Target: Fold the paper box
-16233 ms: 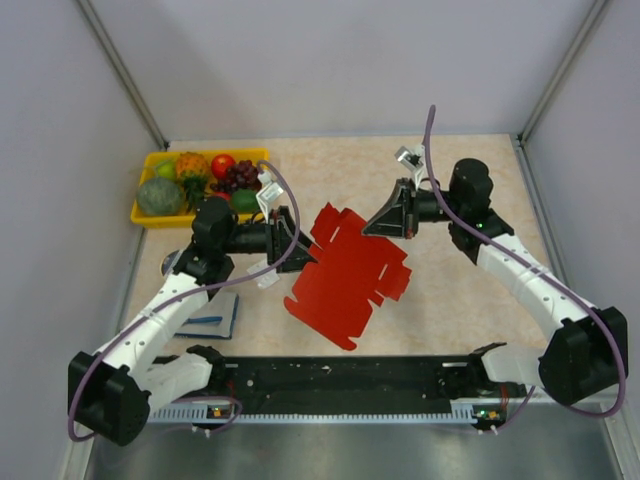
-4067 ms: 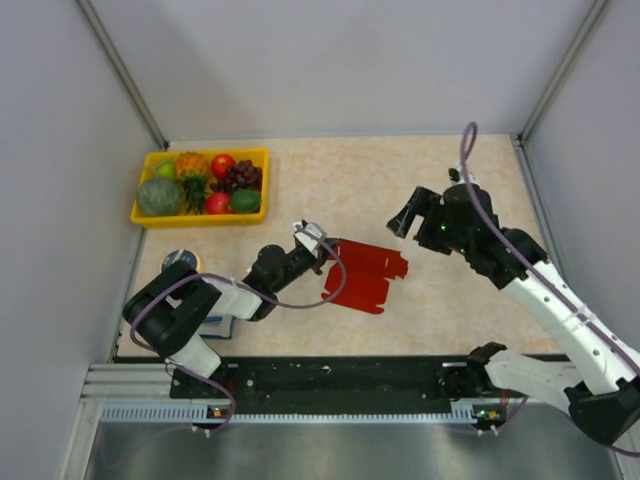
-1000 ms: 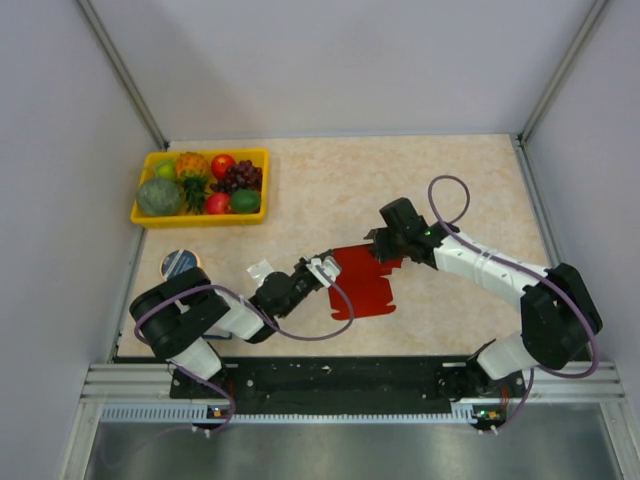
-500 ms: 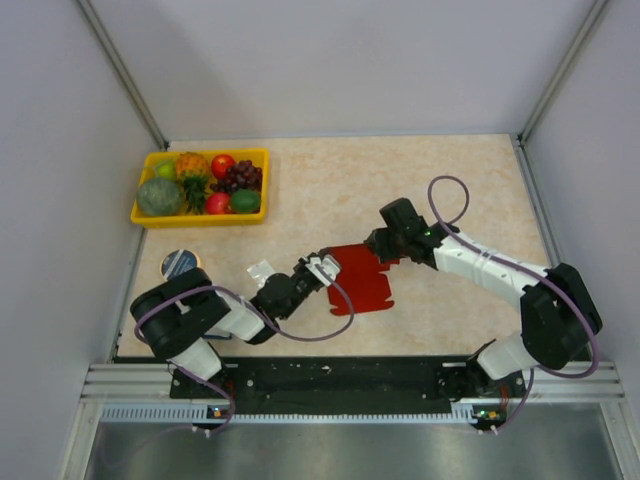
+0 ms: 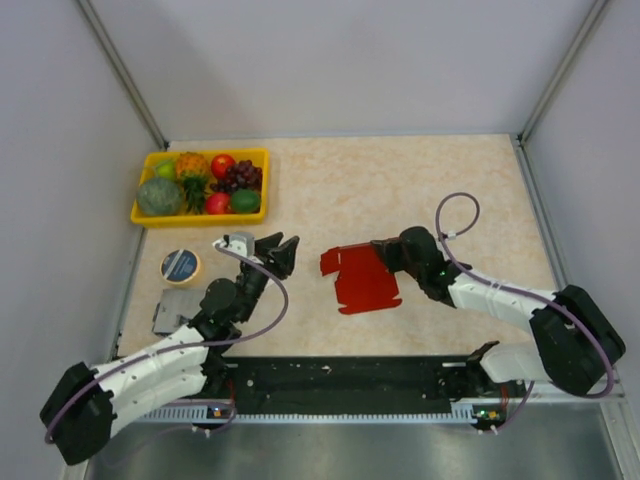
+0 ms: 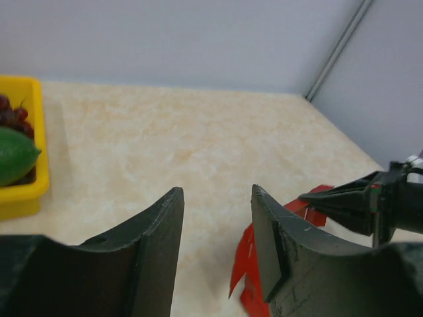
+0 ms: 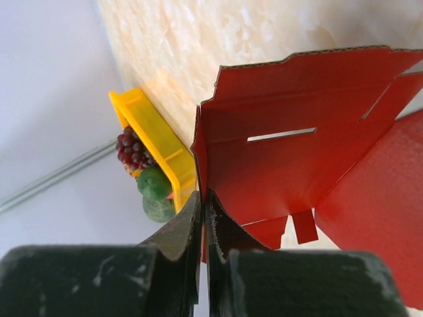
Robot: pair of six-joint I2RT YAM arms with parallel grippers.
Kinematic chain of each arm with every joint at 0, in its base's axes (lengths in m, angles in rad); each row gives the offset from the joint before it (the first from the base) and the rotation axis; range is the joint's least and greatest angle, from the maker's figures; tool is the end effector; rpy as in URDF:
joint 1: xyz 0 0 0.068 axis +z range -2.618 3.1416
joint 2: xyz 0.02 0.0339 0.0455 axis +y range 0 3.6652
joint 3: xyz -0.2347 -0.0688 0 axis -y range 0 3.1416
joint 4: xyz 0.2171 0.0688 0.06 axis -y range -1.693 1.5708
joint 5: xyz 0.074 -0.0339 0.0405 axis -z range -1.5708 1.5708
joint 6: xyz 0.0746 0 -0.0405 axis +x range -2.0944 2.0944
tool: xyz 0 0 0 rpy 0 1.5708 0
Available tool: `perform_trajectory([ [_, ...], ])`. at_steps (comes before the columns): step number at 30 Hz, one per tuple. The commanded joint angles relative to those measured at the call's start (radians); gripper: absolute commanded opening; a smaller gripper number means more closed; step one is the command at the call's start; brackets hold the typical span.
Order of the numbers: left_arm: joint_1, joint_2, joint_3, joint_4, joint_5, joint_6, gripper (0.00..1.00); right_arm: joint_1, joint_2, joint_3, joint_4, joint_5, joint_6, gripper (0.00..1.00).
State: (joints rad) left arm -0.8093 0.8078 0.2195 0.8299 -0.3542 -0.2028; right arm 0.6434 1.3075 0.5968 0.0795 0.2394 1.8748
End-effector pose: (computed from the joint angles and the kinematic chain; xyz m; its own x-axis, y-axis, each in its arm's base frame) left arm 0.1647 -0.1352 0.2470 0.0718 -0.3491 -0.9343 0.4706 0.8378 -0.2768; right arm 0.2353 0.1543 0.1575 -0.2686 0.9572 0.1082 0.5791 0.0707 0.8122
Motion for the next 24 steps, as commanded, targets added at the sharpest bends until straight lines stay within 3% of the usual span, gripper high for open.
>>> perform_trajectory([
  [1,0.172,0.007,0.034,-0.324,0.105,-0.254,0.49,0.007,-0.057,-0.054,0.250,0.080,-0.179,0.00],
  [7,0.231,0.215,0.095,-0.213,0.264,-0.213,0.47,0.010,-0.039,-0.120,0.549,0.098,-0.358,0.00],
  [12,0.237,0.434,0.172,-0.125,0.348,-0.110,0.33,0.010,0.056,-0.186,0.738,0.072,-0.374,0.00],
  [16,0.237,0.546,0.155,0.065,0.325,-0.043,0.33,0.004,0.075,-0.195,0.744,0.052,-0.405,0.00],
  [20,0.237,0.623,0.250,-0.023,0.355,-0.001,0.29,0.002,0.082,-0.173,0.691,0.051,-0.445,0.00],
  [24,0.237,0.680,0.267,0.044,0.506,0.003,0.27,-0.011,0.116,-0.151,0.675,0.040,-0.483,0.00],
])
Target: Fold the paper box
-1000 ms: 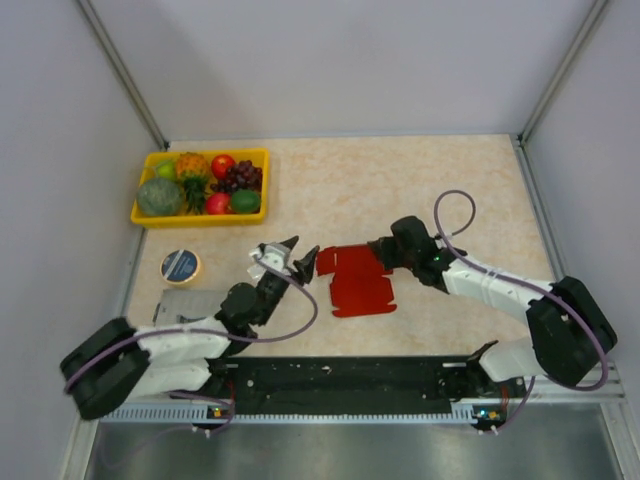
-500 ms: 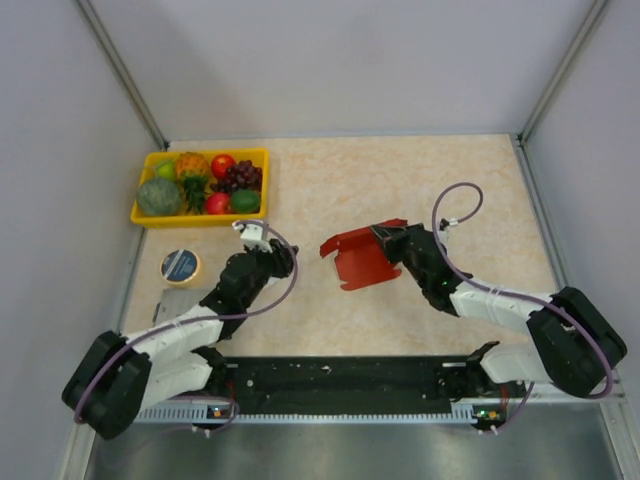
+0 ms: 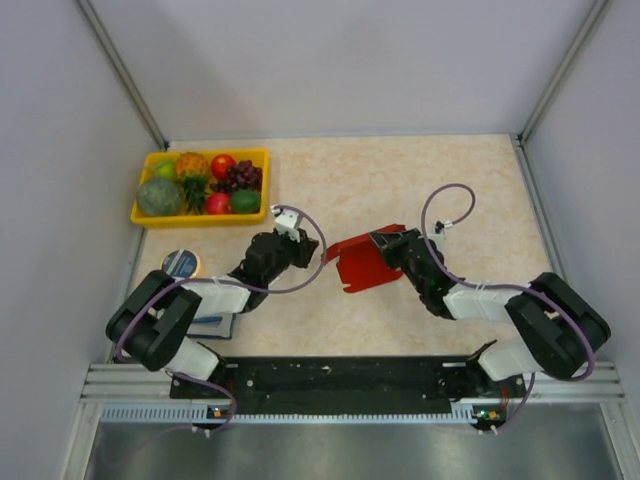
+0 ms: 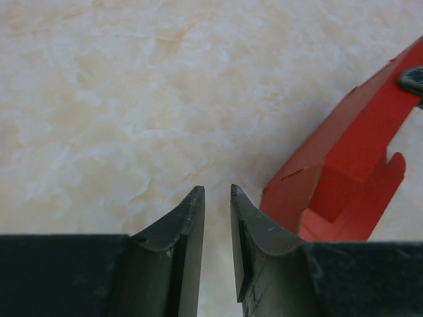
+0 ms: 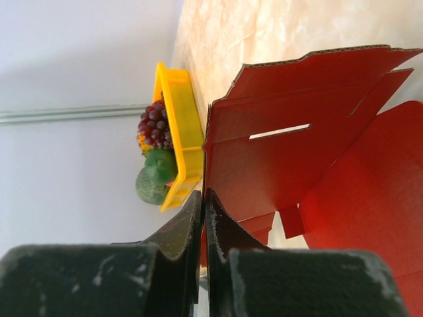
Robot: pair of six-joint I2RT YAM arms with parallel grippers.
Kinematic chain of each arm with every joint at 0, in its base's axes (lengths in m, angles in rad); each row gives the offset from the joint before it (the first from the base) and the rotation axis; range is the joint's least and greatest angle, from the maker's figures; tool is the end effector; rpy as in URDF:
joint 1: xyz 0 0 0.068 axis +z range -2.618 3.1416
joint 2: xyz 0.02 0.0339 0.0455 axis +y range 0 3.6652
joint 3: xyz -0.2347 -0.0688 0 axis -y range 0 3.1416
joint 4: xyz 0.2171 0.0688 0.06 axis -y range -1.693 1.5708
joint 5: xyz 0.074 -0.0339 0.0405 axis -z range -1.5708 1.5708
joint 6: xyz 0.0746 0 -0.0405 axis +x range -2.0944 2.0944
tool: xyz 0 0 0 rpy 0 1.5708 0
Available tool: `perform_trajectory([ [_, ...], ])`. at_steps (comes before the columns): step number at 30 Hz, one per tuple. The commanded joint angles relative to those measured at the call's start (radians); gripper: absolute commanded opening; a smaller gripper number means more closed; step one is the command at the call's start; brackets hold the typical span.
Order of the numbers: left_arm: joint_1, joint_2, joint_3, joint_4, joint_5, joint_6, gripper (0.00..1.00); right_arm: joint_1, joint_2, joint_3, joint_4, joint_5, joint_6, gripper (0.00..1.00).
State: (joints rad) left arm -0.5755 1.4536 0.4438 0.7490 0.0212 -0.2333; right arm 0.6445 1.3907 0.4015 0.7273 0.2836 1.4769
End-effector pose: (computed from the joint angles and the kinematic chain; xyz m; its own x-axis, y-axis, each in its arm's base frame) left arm 0.2528 -0.1659 0.1564 -0.3402 -0.0548 -0.9387 0.4961 0.8376 -0.2287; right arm 0.2428 0.1564 0.1583 -0.3786 0.9112 -0.1627 0.1722 0.2421 0.9549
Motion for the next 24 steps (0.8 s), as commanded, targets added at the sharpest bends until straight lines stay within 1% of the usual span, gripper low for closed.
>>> perform_trajectory([
  [1,0.002,0.056,0.044,0.139,0.134,0.026,0.27,-0.016,0.045,0.049,0.014,-0.007,-0.089,0.00],
  [2,0.003,0.065,0.045,0.145,0.140,0.023,0.27,-0.014,0.050,0.056,0.003,-0.009,-0.095,0.00],
  [4,0.002,0.094,0.052,0.168,0.195,0.025,0.27,-0.017,0.053,0.065,-0.015,-0.009,-0.110,0.00],
  [6,0.003,0.112,0.061,0.167,0.241,0.029,0.25,-0.017,0.067,0.063,-0.002,-0.014,-0.109,0.00],
  [9,0.002,0.137,0.072,0.161,0.270,0.025,0.25,-0.019,0.076,0.062,0.000,-0.012,-0.115,0.00],
  [12,0.002,0.120,0.036,0.210,0.261,-0.001,0.26,-0.019,0.079,0.056,0.006,-0.008,-0.150,0.00],
  [14,0.002,0.119,0.036,0.204,0.260,-0.014,0.26,-0.019,0.080,0.050,0.009,-0.006,-0.179,0.00],
  [15,0.002,0.125,0.042,0.196,0.264,-0.021,0.27,-0.017,0.080,0.048,0.011,-0.006,-0.216,0.00],
  [17,0.002,0.126,0.052,0.194,0.279,-0.044,0.29,-0.019,0.087,0.036,0.024,-0.018,-0.217,0.00],
  [19,0.002,0.128,0.049,0.213,0.287,-0.060,0.30,-0.025,0.103,0.020,0.081,-0.046,-0.224,0.00],
  [24,-0.017,0.146,0.075,0.199,0.306,-0.077,0.36,-0.026,0.110,0.011,0.089,-0.040,-0.219,0.00],
])
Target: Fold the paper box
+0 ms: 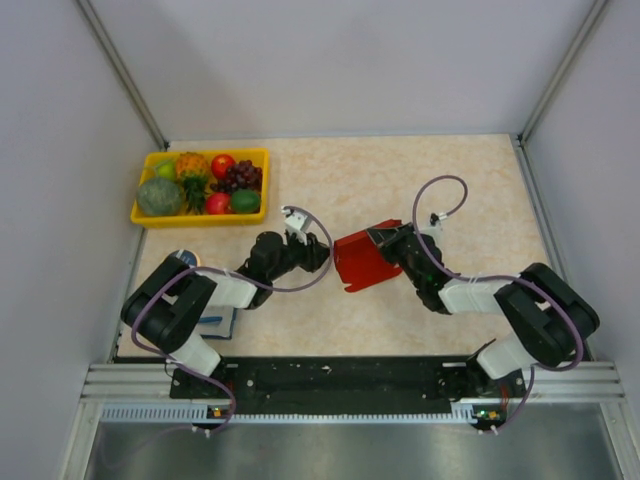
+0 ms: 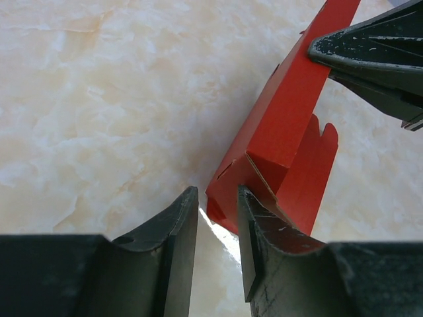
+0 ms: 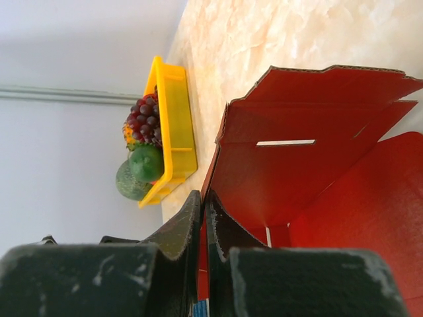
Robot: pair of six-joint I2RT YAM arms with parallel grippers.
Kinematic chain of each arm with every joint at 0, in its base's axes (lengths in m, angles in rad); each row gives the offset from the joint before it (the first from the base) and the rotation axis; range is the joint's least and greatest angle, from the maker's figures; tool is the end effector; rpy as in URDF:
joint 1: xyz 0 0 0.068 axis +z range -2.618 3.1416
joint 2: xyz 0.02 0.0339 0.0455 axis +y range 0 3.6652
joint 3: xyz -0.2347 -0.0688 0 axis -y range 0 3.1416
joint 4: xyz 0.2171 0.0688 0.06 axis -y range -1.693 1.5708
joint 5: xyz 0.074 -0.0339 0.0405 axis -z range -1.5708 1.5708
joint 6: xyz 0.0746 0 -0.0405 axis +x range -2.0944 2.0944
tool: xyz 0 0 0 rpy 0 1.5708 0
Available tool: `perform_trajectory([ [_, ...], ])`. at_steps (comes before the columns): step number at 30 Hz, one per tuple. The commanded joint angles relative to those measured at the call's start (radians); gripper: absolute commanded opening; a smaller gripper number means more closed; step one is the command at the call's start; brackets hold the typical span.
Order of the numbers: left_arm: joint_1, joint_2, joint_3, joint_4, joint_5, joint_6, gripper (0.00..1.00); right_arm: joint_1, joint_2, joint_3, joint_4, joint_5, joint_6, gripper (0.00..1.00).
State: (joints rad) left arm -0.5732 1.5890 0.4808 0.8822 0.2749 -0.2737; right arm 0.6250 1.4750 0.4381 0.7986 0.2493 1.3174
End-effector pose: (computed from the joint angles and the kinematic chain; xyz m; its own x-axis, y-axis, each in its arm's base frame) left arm 0.2553 -0.1889 0.1480 -0.3824 -0.0628 -0.9219 0.6656 0.6732 -0.3220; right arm 0.2556 0.1617 0.1562 -0.4087 0.8620 -0.3000 0.0919 0.3659 0.9261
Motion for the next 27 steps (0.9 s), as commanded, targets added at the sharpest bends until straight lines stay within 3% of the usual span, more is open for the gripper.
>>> perform_trajectory([
  [1,-0.028,0.015,0.039,0.067,0.047,-0.033,0.37,-0.010,0.034,-0.032,0.027,-0.004,-0.050,0.00],
  [9,-0.108,0.032,0.004,0.100,-0.069,0.112,0.44,-0.019,0.054,-0.045,0.050,-0.022,0.055,0.00],
  [15,-0.125,0.042,-0.041,0.250,-0.206,0.198,0.44,-0.019,0.057,-0.044,0.054,-0.041,0.063,0.00],
  [19,-0.125,0.035,-0.073,0.313,-0.195,0.196,0.43,-0.018,0.070,-0.068,0.114,-0.056,0.031,0.00],
  [22,-0.114,-0.006,-0.102,0.304,-0.111,0.160,0.43,-0.019,0.064,-0.082,0.088,-0.074,0.081,0.00],
  [27,-0.065,-0.125,-0.162,0.217,-0.065,0.030,0.52,-0.018,-0.028,-0.016,-0.165,-0.027,0.109,0.00],
])
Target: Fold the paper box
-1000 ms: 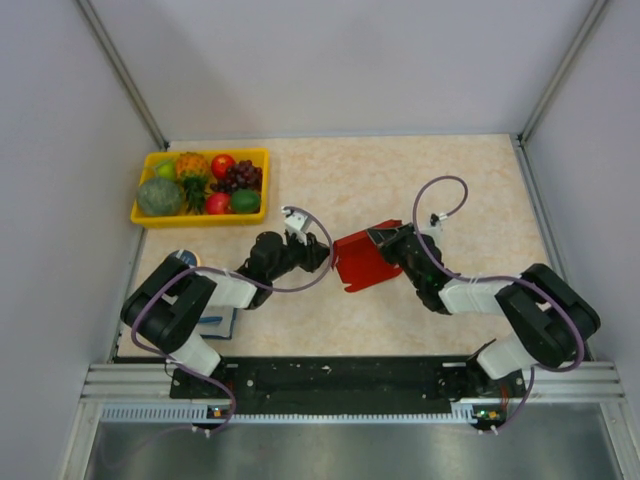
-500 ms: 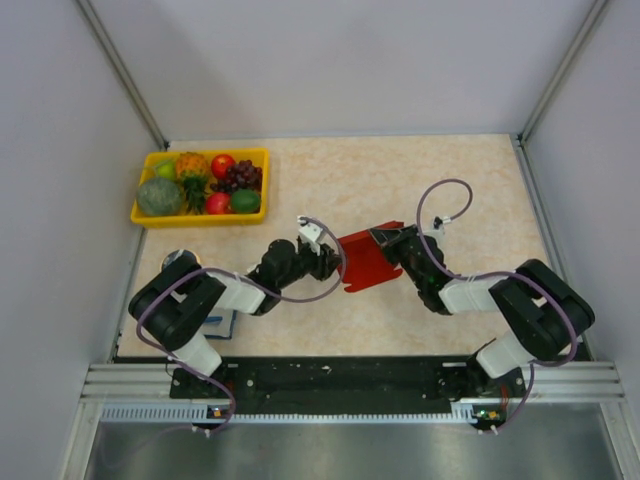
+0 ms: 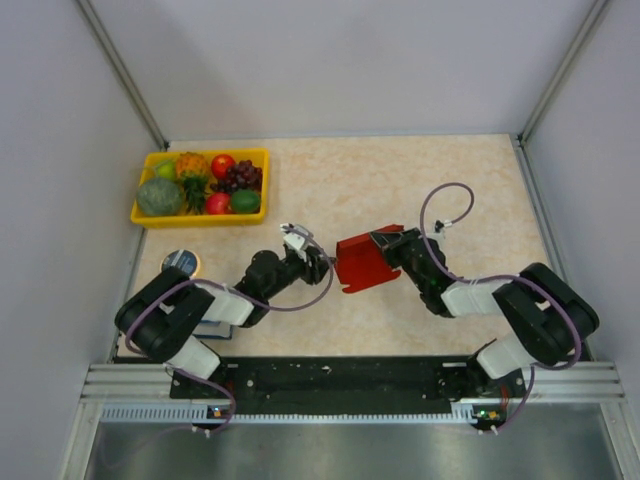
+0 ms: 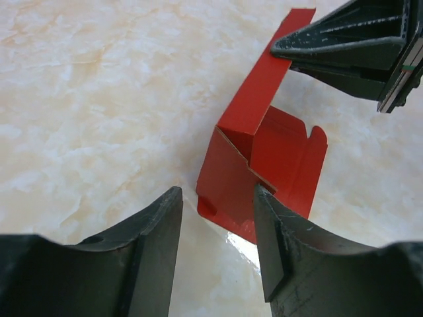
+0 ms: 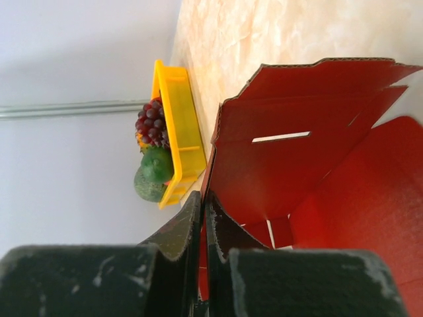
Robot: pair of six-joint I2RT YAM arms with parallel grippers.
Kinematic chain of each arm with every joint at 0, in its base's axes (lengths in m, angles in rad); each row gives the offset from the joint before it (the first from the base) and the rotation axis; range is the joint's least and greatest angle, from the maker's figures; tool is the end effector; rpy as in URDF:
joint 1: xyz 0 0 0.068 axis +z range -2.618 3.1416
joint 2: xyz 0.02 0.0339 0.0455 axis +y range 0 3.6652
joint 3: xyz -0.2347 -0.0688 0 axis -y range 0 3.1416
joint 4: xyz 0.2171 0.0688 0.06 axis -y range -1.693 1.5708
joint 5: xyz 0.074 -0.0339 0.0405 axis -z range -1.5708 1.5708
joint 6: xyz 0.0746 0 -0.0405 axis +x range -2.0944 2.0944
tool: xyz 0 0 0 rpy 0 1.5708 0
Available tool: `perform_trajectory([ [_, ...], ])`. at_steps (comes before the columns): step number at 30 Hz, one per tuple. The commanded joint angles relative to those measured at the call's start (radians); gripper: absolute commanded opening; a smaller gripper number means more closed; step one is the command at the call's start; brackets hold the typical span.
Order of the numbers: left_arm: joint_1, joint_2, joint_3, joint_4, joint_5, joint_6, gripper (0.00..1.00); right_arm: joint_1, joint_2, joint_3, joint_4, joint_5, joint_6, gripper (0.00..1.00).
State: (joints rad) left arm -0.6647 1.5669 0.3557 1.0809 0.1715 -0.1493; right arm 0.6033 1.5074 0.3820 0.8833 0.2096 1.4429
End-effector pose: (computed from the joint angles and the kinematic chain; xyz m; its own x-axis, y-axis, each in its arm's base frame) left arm 0.2266 -0.1938 0.1469 -0.2113 -0.0206 -0.9772 0.7175 0.6756 -0.1694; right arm 0.2521 0.1549 0.1424 -0.4106 0.8952 -0.1733 0.1462 0.2523 0.9565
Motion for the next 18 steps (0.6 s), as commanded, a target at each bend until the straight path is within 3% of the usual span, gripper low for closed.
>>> perform_trajectory([
  [1,0.027,-0.119,-0.037,-0.016,0.019,-0.102,0.52,0.004,-0.076,0.070,-0.309,0.025,-0.018,0.00],
  [3,0.027,-0.149,-0.008,-0.151,-0.112,-0.113,0.42,0.006,-0.114,0.093,-0.440,0.069,-0.013,0.00],
  [5,0.028,-0.160,0.035,-0.400,-0.255,-0.165,0.31,0.006,-0.131,0.118,-0.524,0.088,0.043,0.00],
  [8,0.034,-0.139,0.135,-0.623,-0.302,-0.185,0.24,0.015,-0.125,0.126,-0.560,0.090,0.069,0.00],
  [10,0.034,-0.143,0.152,-0.638,-0.271,-0.206,0.27,0.024,-0.112,0.123,-0.540,0.094,0.068,0.00],
  [14,0.034,-0.200,0.072,-0.472,-0.269,-0.220,0.44,0.059,-0.095,0.069,-0.420,0.125,0.044,0.00],
  [18,0.034,-0.222,0.071,-0.476,-0.260,-0.234,0.46,0.073,-0.081,0.026,-0.351,0.145,0.039,0.00],
])
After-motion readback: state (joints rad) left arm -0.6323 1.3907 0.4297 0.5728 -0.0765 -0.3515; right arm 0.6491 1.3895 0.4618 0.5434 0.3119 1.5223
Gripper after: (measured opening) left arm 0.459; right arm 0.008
